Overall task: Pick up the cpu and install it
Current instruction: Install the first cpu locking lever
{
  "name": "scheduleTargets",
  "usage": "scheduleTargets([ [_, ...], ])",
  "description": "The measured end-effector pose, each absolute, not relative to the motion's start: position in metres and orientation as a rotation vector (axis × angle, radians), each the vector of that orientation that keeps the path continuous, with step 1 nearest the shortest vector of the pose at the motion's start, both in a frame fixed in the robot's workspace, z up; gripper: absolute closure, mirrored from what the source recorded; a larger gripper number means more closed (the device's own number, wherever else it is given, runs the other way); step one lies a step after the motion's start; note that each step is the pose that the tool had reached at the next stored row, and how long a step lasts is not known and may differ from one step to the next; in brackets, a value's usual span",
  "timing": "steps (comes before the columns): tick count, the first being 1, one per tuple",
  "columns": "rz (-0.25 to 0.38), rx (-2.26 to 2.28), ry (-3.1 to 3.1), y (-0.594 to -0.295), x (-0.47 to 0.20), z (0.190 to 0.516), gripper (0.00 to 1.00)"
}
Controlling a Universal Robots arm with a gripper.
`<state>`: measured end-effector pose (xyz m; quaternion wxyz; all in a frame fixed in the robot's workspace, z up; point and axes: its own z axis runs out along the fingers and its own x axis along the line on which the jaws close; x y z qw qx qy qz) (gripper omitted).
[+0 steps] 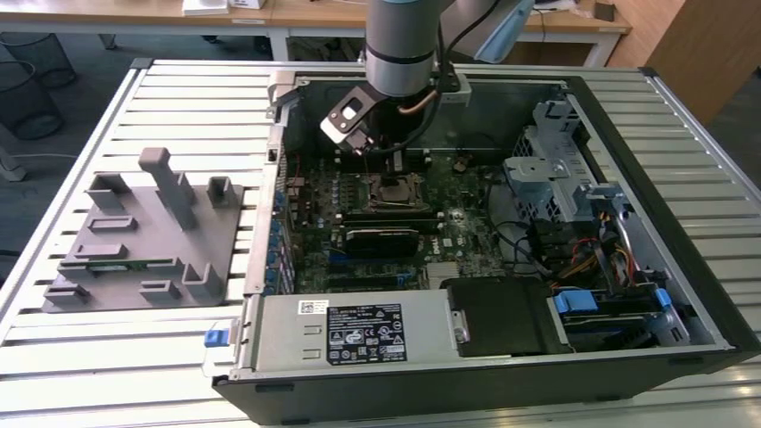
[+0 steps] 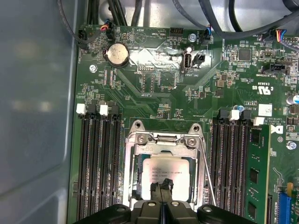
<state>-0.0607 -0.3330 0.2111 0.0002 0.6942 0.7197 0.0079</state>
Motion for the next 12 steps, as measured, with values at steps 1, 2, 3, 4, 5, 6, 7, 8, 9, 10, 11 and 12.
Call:
scheduleTargets([
  [1, 0.025, 2.181, 2.261, -0.3330, -0.0607, 0.2119, 0.89],
  [2, 0.025, 2.181, 2.261, -0.3330, -0.0607, 0.2129, 0.89],
  [3, 0.025, 2.181, 2.261, -0.3330, -0.0607, 0.2139, 0.89],
  [4, 0.025, 2.181, 2.261, -0.3330, -0.0607, 0.2143, 0.89],
  [5, 0.025, 2.181, 2.261, -0.3330, -0.0607, 0.2148, 0.89],
  [6, 0.025, 2.181, 2.261, -0.3330, -0.0607, 0.2153, 0.89],
  [7, 0.025, 2.181, 2.261, -0.3330, -0.0607, 0.2159, 0.89],
  [8, 0.025, 2.181, 2.261, -0.3330, -0.0607, 0.2165, 0.89],
  [9, 0.025, 2.181, 2.261, -0.3330, -0.0607, 0.2170, 0.89],
  [10, 0.025, 2.181, 2.261, -0.3330, -0.0607, 0.2177, 0.89],
  [11, 0.025, 2.181, 2.261, -0.3330, -0.0607, 0.2183, 0.89],
  [12, 0.025, 2.181, 2.261, -0.3330, -0.0607, 0.2190, 0.89],
])
